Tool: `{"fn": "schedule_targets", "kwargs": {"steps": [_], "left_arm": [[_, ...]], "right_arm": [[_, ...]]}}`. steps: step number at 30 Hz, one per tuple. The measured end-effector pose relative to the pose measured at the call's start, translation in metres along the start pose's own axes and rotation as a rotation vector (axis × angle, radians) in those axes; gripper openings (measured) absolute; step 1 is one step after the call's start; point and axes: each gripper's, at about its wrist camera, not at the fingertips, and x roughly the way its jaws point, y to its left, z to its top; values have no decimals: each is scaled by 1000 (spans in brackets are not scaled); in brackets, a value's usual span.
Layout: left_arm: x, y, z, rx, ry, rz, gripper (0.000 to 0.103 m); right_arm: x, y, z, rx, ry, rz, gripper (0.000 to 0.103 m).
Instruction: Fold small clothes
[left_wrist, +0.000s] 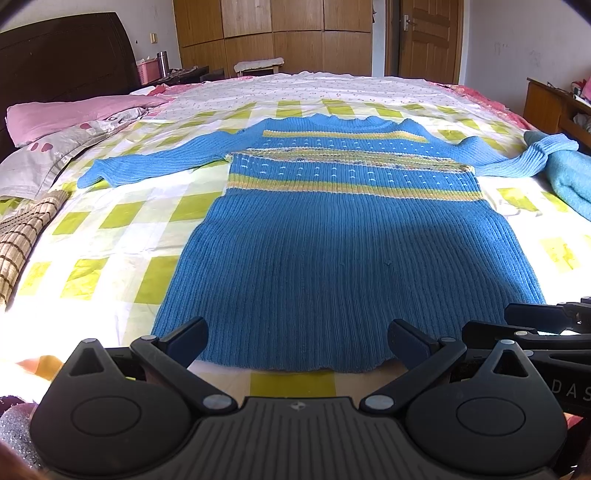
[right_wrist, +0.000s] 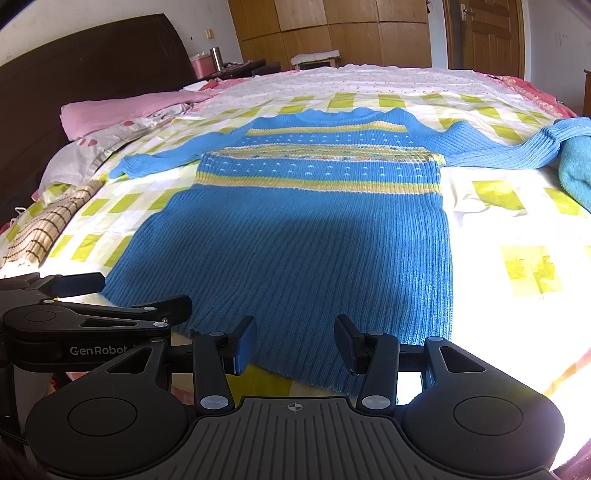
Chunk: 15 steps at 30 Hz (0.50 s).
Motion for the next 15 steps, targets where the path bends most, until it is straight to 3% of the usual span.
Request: {"fn": "schedule_targets", "kwargs": {"steps": [15], "left_arm": [[1, -1, -1, 5, 5, 6, 103]], "right_arm": [[1, -1, -1, 1, 5, -1, 46]]}}
